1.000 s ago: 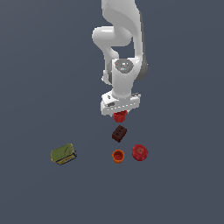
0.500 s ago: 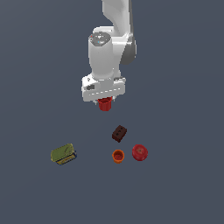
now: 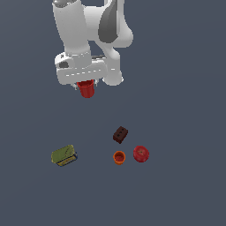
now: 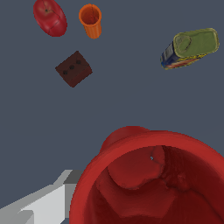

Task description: Pick up a designated object from a clutter of objects.

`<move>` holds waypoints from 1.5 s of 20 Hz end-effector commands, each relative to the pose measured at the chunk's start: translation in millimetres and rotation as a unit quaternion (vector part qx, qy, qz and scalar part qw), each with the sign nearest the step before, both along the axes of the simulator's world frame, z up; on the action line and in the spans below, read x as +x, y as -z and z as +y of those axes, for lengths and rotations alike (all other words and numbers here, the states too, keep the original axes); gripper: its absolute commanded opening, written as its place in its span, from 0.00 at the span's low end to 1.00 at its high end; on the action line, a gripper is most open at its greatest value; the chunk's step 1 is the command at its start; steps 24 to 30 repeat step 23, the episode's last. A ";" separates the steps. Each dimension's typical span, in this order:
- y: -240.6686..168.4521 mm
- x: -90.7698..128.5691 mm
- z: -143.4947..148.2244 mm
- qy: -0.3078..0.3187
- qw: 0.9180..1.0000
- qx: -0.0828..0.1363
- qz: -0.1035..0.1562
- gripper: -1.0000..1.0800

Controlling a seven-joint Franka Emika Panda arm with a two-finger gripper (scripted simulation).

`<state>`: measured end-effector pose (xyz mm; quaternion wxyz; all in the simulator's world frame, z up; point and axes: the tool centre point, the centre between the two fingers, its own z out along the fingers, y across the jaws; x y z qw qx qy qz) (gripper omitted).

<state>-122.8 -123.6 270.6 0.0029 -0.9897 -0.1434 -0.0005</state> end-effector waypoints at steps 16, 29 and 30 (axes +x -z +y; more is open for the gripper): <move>-107.2 -21.5 -111.2 0.000 1.000 -0.003 0.000 0.00; -114.4 -21.1 -118.9 0.000 1.000 -0.003 0.000 0.00; -114.4 -21.1 -118.9 0.000 1.000 -0.003 0.000 0.00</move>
